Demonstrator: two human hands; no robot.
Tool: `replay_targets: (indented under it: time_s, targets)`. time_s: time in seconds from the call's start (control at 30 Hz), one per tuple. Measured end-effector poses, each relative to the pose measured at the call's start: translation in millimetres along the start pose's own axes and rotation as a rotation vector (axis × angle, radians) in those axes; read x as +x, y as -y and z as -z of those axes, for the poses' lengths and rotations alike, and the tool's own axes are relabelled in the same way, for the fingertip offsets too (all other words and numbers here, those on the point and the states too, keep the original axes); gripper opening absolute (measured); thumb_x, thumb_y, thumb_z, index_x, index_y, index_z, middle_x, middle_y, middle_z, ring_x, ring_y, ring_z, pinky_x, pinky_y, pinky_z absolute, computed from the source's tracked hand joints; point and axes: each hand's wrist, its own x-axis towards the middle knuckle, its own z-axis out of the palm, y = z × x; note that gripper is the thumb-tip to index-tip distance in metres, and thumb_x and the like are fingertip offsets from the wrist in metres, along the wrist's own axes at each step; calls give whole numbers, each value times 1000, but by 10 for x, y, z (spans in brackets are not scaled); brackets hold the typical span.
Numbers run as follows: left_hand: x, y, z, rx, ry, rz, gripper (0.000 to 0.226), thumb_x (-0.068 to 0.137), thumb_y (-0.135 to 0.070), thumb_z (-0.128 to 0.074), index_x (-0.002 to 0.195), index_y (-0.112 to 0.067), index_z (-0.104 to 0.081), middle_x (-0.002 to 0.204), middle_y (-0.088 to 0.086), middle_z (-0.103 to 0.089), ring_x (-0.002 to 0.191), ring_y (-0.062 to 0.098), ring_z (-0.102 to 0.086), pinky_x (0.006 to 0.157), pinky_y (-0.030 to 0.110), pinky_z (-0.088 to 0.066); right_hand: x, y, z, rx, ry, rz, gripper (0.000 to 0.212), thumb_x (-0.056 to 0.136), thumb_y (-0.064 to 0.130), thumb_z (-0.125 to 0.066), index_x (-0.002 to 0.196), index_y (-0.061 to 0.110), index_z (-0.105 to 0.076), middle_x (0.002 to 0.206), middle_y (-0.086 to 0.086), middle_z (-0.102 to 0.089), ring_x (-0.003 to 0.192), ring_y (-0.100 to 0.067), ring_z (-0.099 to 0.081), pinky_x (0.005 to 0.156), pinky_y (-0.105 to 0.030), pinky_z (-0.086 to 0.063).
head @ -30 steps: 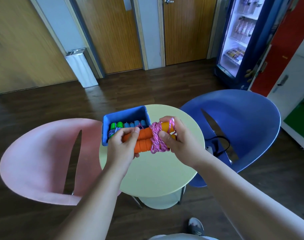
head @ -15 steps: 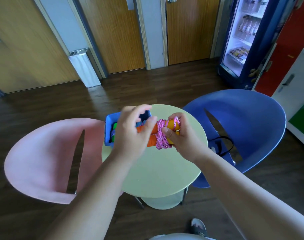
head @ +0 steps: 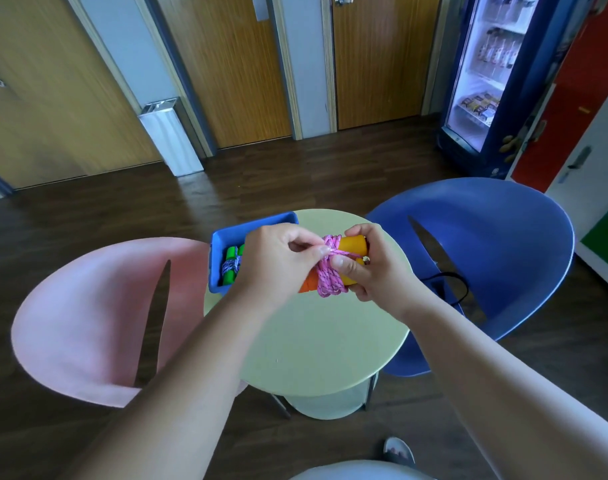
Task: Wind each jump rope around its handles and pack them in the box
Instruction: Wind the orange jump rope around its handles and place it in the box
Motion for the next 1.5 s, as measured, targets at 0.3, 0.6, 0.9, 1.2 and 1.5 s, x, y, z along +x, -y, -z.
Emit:
replay_targets:
  time_s: [0.3,0.6,0.9,1.2,1.5]
  targets:
    - [-111,-56,210,-69,30,2,35,84,-11,-82,91,-25,-51,71,-2,-70,61,6,-59,66,30,-49,-33,75,-38,197,-72,16,16,100,19,-65,107,22,-51,89,0,-56,56,-10,-54,45,-24,-38]
    - [-292,50,379,65,-121,26,32,81,-14,-84,76,-18,-53,74,-2,-71,60,2,-51,60,15,-38,-78,201,-272,128,-73,28,16,103,13,-59,114,11,-47,92,-5,-56,54,-1,-59,43,-18,-43]
    - [-375,421,374,-226,-138,482,68,70,-61,-83,126,-31,-59,118,-8,-64,101,15,-69,81,37,-59,-27,97,-297,45,23,36,8,107,15,-51,112,15,-45,79,-3,-52,51,-5,-50,43,-19,-39]
    - [-457,499,67,-594,-270,593,53,75,-79,-57,102,-35,-71,104,12,-76,78,36,-76,44,26,-39,35,-109,-321,66,65,-141,6,109,12,-44,114,14,-43,83,-5,-50,51,-3,-50,44,-19,-41]
    - [-325,430,-86,-429,-455,679,42,83,-70,-64,89,-29,-65,79,-5,-78,70,20,-78,53,33,-56,193,-169,-91,-124,296,-145,34,110,27,-43,142,36,-46,93,-5,-60,71,-14,-55,61,-28,-49]
